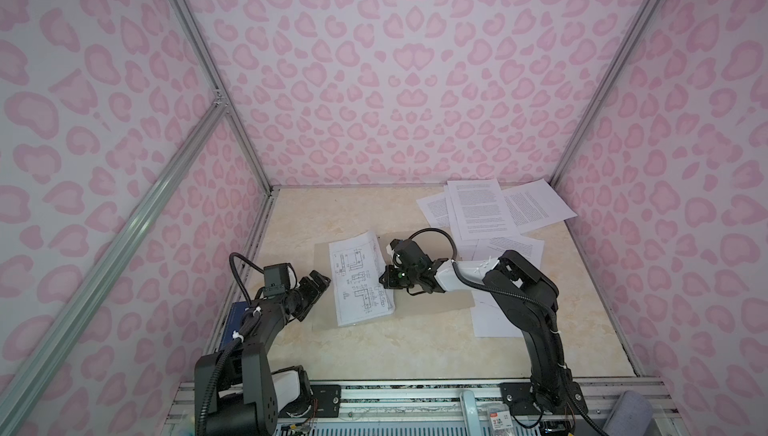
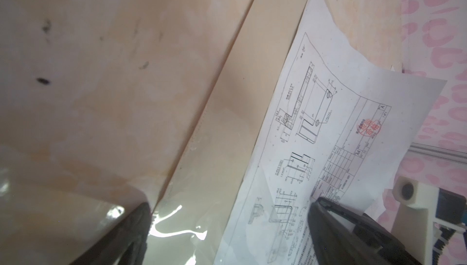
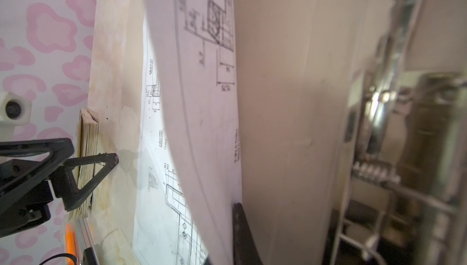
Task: Put the files into the folder
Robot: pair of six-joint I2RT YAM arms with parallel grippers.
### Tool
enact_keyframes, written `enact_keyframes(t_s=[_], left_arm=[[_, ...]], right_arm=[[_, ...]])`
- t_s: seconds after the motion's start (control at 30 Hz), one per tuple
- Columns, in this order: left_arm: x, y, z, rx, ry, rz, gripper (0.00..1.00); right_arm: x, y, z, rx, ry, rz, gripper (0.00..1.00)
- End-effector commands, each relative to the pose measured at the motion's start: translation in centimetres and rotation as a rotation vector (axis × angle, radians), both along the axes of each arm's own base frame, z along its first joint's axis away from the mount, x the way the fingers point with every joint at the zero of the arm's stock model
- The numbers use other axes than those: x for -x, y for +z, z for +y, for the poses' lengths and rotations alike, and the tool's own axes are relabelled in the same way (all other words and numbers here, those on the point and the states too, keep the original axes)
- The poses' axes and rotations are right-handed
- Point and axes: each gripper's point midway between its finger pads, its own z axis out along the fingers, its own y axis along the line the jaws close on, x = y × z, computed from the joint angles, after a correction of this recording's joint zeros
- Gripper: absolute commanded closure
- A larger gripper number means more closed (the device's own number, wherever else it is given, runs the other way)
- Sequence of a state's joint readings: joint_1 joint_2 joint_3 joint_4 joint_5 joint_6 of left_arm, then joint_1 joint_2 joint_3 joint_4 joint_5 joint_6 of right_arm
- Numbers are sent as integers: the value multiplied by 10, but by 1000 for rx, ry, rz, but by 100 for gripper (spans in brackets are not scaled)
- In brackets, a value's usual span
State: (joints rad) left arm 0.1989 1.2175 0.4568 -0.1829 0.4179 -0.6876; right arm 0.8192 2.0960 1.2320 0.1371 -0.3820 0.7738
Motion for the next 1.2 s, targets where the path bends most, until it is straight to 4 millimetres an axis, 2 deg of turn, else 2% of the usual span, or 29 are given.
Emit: enact_keyframes(t_s=[0.0,0.2,0.27,0.5,0.87,1.17], left_arm=[[29,-17,-3,9,9,142,2],[29,-16,-2,3,11,139,2],[29,-17,-2,6,10,139,2],[31,-20,-3,9,9,151,2],[33,-22,-3,11,12,158,2],[32,-17,-2,6,10,154,2]], right_arm=[[-1,-8,-7,29,-29,13,100],[5,-16,-26,158,4,12,100],[9,-18,-27,154,5,21,96],[11,-20,-14,33,-1,58,100],[7,-16,-10,-104,-50,65,100],[-15,-7,-13,-120,-131,17,100]])
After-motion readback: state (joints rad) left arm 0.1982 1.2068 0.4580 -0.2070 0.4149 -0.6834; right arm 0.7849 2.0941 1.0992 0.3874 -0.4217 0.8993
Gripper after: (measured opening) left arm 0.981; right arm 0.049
